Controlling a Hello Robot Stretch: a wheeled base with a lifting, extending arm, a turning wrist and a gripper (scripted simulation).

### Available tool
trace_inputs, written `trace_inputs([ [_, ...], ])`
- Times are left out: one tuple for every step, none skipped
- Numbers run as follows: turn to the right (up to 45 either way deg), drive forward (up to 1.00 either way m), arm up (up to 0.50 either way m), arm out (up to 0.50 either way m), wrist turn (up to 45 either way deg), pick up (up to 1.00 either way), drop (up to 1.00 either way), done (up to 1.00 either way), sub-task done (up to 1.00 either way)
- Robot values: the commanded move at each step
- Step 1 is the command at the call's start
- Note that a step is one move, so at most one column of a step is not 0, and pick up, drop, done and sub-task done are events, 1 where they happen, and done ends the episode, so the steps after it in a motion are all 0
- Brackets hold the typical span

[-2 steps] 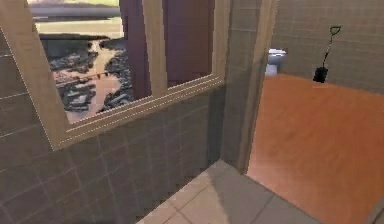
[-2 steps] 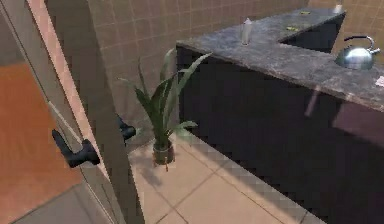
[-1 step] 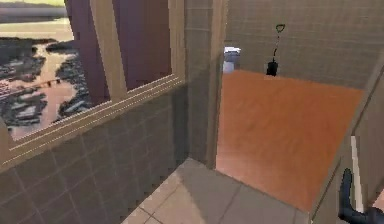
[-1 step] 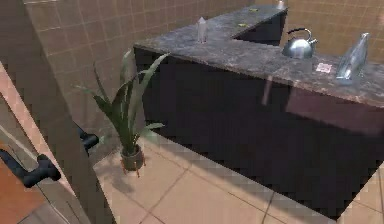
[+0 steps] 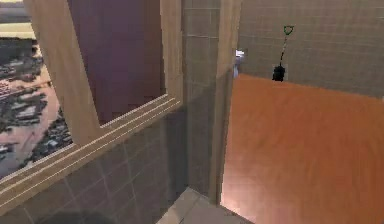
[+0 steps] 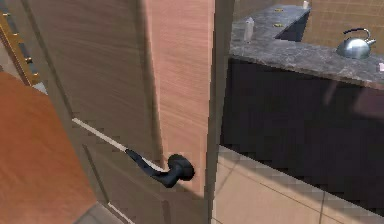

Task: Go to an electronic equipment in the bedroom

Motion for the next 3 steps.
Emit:
trace_inputs([
  [6.0,0.0,0.0,0.0,0.0,0.0,0.0,0.0,0.0],
  [0.0,0.55,0.0,0.0,0.0,0.0,0.0,0.0,0.0],
  [45.0,0.0,0.0,0.0,0.0,0.0,0.0,0.0,0.0],
])
